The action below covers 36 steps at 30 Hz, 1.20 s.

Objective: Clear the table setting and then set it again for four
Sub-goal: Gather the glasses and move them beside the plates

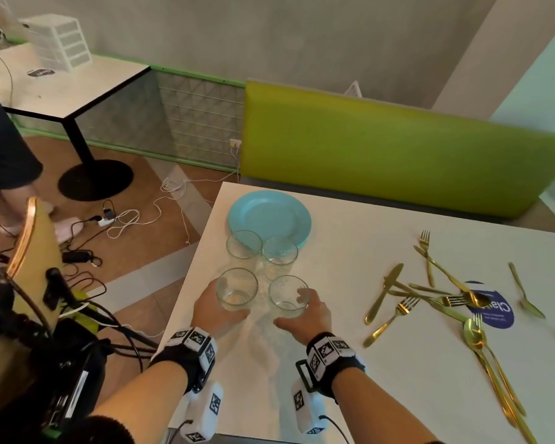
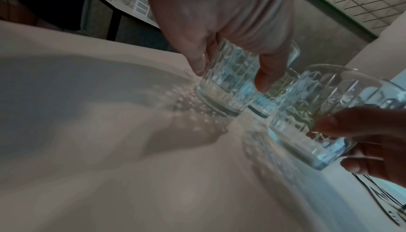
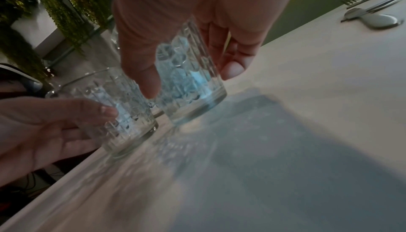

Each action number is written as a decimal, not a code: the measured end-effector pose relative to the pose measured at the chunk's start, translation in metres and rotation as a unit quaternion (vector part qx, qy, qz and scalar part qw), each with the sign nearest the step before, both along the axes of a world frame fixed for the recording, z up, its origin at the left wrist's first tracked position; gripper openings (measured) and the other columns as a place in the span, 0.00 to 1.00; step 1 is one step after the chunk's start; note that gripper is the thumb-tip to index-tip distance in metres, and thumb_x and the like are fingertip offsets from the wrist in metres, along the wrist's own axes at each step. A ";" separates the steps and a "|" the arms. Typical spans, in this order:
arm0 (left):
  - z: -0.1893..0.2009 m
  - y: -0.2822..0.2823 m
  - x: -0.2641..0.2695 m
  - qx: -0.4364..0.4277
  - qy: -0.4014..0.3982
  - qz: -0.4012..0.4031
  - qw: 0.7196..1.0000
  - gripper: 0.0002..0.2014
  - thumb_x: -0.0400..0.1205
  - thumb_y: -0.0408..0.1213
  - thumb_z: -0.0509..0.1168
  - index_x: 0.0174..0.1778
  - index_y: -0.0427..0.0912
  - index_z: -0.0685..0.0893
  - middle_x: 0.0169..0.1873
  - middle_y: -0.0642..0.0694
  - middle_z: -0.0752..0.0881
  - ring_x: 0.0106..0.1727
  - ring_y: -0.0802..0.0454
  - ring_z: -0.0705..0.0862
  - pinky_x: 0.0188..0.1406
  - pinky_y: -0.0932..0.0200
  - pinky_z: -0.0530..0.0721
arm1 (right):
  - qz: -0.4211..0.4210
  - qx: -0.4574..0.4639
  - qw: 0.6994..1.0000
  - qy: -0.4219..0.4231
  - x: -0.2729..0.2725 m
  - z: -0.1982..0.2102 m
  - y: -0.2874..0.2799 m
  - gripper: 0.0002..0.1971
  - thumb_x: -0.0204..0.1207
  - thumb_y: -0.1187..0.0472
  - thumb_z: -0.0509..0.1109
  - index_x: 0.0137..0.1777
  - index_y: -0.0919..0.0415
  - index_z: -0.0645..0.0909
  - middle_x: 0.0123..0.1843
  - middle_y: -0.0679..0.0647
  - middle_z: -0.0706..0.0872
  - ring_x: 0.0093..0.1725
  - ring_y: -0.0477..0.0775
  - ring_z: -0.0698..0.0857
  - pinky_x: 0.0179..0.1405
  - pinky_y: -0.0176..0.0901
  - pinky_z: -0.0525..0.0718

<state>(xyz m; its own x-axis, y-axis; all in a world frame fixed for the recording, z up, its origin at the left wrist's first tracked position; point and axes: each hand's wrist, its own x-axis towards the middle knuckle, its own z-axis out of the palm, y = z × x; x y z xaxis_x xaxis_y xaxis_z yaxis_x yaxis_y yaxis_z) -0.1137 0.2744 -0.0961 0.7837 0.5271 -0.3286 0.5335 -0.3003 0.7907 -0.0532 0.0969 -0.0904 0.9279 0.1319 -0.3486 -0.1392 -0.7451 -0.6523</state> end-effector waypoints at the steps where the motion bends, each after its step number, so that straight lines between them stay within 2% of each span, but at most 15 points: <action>1: -0.001 0.002 0.002 0.003 0.002 0.001 1.000 0.42 0.64 0.38 0.80 0.74 0.45 0.71 0.70 0.44 0.79 0.72 0.44 0.77 0.67 0.55 0.74 | 0.001 -0.001 1.000 0.000 0.000 -0.001 0.001 0.39 0.58 0.54 0.82 0.70 0.53 0.71 0.62 0.52 0.81 0.62 0.53 0.79 0.58 0.37 0.76; 3: -0.002 0.004 0.004 0.012 0.004 -0.001 1.000 0.41 0.62 0.42 0.80 0.72 0.47 0.73 0.67 0.45 0.81 0.70 0.44 0.78 0.66 0.54 0.77 | 0.000 -0.002 1.000 0.002 0.001 -0.002 0.004 0.39 0.58 0.54 0.82 0.70 0.52 0.70 0.62 0.53 0.81 0.62 0.54 0.79 0.57 0.37 0.76; 8: -0.003 0.008 0.009 0.014 0.002 0.001 1.000 0.41 0.62 0.42 0.81 0.72 0.47 0.73 0.68 0.44 0.81 0.68 0.43 0.79 0.66 0.54 0.77 | 0.004 0.002 1.000 0.008 0.003 -0.003 0.013 0.42 0.58 0.53 0.82 0.73 0.52 0.68 0.64 0.55 0.79 0.64 0.55 0.79 0.60 0.39 0.76; 12: -0.002 0.009 0.012 -0.006 -0.014 0.009 1.000 0.43 0.64 0.37 0.81 0.75 0.46 0.68 0.70 0.43 0.78 0.70 0.43 0.78 0.68 0.53 0.75 | 0.005 0.004 1.000 0.015 0.005 -0.004 0.019 0.42 0.59 0.53 0.82 0.74 0.53 0.67 0.65 0.56 0.80 0.65 0.56 0.79 0.60 0.38 0.77; 22: -0.003 0.009 0.016 -0.030 -0.015 0.013 0.999 0.49 0.66 0.37 0.80 0.80 0.46 0.60 0.74 0.42 0.74 0.74 0.42 0.74 0.71 0.52 0.71 | -0.011 0.035 0.999 0.035 0.009 -0.001 0.025 0.43 0.60 0.57 0.83 0.74 0.54 0.66 0.64 0.58 0.81 0.65 0.57 0.80 0.63 0.43 0.80; 24: -0.002 0.008 0.016 -0.033 -0.012 0.014 0.999 0.52 0.66 0.37 0.80 0.82 0.45 0.55 0.76 0.41 0.71 0.76 0.41 0.71 0.74 0.51 0.69 | -0.012 0.037 0.999 0.037 0.009 -0.001 0.026 0.43 0.61 0.59 0.83 0.74 0.54 0.66 0.64 0.58 0.81 0.65 0.58 0.80 0.63 0.44 0.80; 27: -0.002 0.005 0.017 -0.012 -0.035 0.025 0.999 0.60 0.62 0.37 0.82 0.83 0.42 0.47 0.81 0.41 0.62 0.81 0.44 0.63 0.78 0.50 0.63 | -0.013 0.042 0.998 0.043 0.009 0.000 0.024 0.42 0.61 0.61 0.83 0.74 0.55 0.65 0.65 0.58 0.82 0.65 0.57 0.80 0.61 0.40 0.79; 30: 0.002 0.001 0.014 0.037 -0.074 0.034 0.996 0.64 0.59 0.38 0.84 0.83 0.41 0.45 0.81 0.41 0.54 0.82 0.44 0.54 0.80 0.47 0.58 | -0.011 0.041 0.998 0.051 0.011 0.001 0.020 0.46 0.61 0.62 0.83 0.77 0.55 0.62 0.70 0.55 0.79 0.69 0.55 0.79 0.63 0.39 0.77; 32: 0.004 -0.001 0.011 0.079 -0.118 0.018 0.990 0.62 0.59 0.43 0.82 0.82 0.39 0.48 0.80 0.39 0.54 0.81 0.42 0.52 0.79 0.46 0.56 | -0.011 0.041 0.997 0.059 0.013 0.002 0.017 0.50 0.61 0.63 0.83 0.80 0.54 0.58 0.75 0.55 0.74 0.73 0.54 0.76 0.69 0.41 0.76; 33: 0.006 -0.002 0.010 0.103 -0.147 0.003 0.984 0.61 0.58 0.50 0.79 0.81 0.37 0.50 0.80 0.38 0.55 0.80 0.40 0.53 0.78 0.46 0.56 | -0.014 0.042 0.997 0.062 0.014 0.001 0.015 0.51 0.62 0.64 0.83 0.80 0.54 0.56 0.77 0.56 0.72 0.74 0.55 0.74 0.70 0.42 0.76; 34: 0.008 -0.004 0.009 0.127 -0.176 -0.015 0.976 0.60 0.57 0.57 0.73 0.81 0.35 0.53 0.79 0.36 0.57 0.79 0.39 0.54 0.78 0.45 0.56 | -0.018 0.042 0.997 0.063 0.016 0.002 0.012 0.51 0.62 0.65 0.83 0.81 0.54 0.56 0.78 0.56 0.71 0.74 0.55 0.74 0.71 0.43 0.76; 36: 0.013 -0.009 0.014 0.177 -0.238 -0.047 0.954 0.55 0.58 0.62 0.64 0.78 0.36 0.57 0.76 0.31 0.62 0.77 0.40 0.58 0.76 0.47 0.55 | -0.032 0.048 0.996 0.062 0.020 0.005 0.005 0.51 0.63 0.66 0.82 0.81 0.54 0.55 0.78 0.57 0.70 0.75 0.55 0.73 0.70 0.43 0.77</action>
<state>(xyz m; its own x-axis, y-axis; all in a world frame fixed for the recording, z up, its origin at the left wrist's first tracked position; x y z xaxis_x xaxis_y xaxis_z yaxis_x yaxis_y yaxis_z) -0.0993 0.2658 -0.0833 0.8489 0.4596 0.2612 0.0978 -0.6221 0.7768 -0.0332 0.1019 -0.0850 0.8865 0.1125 -0.4489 -0.2677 -0.6666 -0.6957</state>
